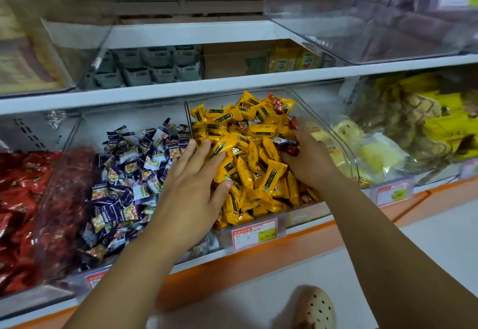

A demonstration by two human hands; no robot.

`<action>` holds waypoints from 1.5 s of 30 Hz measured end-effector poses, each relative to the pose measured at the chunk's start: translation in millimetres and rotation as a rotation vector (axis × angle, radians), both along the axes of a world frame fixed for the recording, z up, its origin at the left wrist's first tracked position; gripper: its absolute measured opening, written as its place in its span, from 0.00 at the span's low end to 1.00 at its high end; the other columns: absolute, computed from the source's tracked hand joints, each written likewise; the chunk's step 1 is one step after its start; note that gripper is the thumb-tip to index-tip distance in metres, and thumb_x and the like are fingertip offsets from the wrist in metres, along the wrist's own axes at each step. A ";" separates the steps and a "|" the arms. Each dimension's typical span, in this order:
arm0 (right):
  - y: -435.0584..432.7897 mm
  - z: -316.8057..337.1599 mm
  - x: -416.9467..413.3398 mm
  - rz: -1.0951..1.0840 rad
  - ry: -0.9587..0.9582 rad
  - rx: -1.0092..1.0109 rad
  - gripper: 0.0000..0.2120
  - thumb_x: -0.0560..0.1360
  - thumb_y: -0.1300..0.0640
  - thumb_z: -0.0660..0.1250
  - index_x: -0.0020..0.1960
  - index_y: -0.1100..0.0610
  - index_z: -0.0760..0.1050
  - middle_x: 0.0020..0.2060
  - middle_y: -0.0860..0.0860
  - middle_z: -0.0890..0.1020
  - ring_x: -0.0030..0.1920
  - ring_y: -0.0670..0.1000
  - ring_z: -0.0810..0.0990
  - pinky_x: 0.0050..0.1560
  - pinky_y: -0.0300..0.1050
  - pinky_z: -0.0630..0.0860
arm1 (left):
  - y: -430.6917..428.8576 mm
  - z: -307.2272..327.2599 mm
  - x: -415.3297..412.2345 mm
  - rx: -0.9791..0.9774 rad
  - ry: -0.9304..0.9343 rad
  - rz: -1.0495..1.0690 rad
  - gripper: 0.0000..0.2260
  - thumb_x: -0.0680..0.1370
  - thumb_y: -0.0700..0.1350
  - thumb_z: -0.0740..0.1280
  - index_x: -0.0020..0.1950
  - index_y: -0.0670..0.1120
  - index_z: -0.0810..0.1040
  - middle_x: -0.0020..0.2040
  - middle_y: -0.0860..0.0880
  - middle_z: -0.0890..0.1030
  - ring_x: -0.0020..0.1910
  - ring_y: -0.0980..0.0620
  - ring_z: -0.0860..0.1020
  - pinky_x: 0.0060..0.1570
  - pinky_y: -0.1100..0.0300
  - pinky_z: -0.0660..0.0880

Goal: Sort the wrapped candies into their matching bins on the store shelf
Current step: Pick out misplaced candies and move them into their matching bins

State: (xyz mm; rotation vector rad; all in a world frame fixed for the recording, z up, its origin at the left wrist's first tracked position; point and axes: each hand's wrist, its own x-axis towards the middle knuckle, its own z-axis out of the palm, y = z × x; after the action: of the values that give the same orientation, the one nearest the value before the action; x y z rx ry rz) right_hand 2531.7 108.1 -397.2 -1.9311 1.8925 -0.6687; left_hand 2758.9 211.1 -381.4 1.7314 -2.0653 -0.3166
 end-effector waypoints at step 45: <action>56.2 53.4 85.3 0.122 -1.125 0.090 0.06 0.77 0.60 0.67 0.49 0.53 0.81 0.47 0.50 0.81 0.49 0.48 0.79 0.55 0.46 0.75 | -2.3 19.2 -10.5 -0.273 0.371 0.137 0.13 0.76 0.46 0.70 0.60 0.53 0.80 0.40 0.61 0.71 0.43 0.56 0.69 0.47 0.59 0.70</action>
State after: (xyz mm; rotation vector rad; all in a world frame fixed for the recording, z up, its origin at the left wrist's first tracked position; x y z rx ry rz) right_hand 2617.0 164.3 -343.8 -1.1386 1.0421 -1.2409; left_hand 2748.4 208.7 -362.2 1.5097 -1.6346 -0.2743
